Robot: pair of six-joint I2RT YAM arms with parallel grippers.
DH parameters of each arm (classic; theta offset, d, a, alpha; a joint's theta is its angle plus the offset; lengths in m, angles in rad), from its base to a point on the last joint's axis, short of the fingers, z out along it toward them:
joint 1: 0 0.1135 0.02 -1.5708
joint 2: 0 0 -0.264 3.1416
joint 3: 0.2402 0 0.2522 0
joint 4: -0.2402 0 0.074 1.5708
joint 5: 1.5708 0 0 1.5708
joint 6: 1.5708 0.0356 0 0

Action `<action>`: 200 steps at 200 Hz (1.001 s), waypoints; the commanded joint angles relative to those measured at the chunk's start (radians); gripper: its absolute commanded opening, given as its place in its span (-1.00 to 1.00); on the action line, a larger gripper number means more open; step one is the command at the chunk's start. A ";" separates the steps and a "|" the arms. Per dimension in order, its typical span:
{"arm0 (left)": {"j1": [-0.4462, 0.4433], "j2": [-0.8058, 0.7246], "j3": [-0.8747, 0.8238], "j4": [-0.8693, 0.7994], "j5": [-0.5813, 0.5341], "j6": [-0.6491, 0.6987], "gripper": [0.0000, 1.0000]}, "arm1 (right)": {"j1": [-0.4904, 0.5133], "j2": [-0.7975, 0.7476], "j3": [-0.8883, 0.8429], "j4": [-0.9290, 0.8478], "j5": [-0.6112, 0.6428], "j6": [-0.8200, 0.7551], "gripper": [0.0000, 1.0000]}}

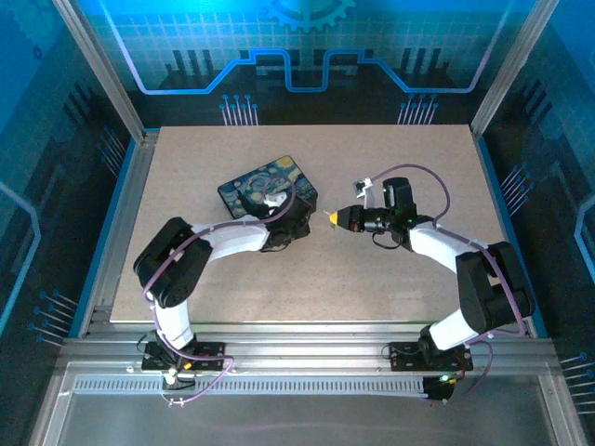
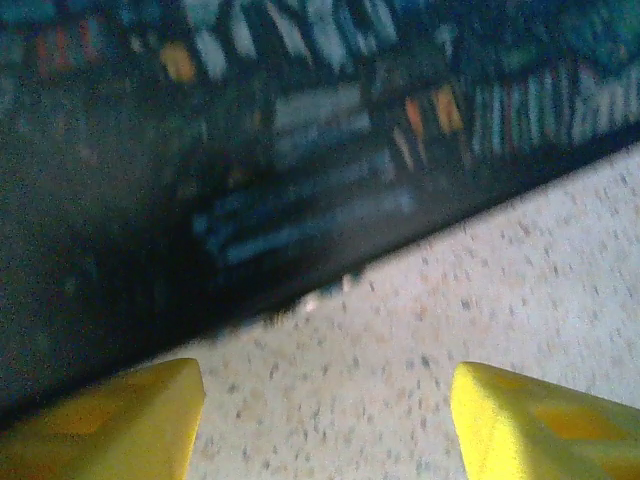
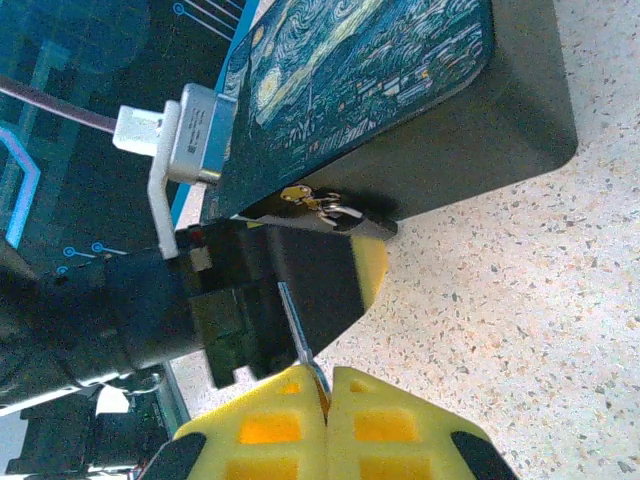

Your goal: Unlock a padlock with a key

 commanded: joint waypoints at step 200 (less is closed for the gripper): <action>-0.035 0.225 0.243 -0.339 -0.384 -0.236 -0.27 | -0.047 0.046 -0.005 0.127 -0.156 -0.008 -1.00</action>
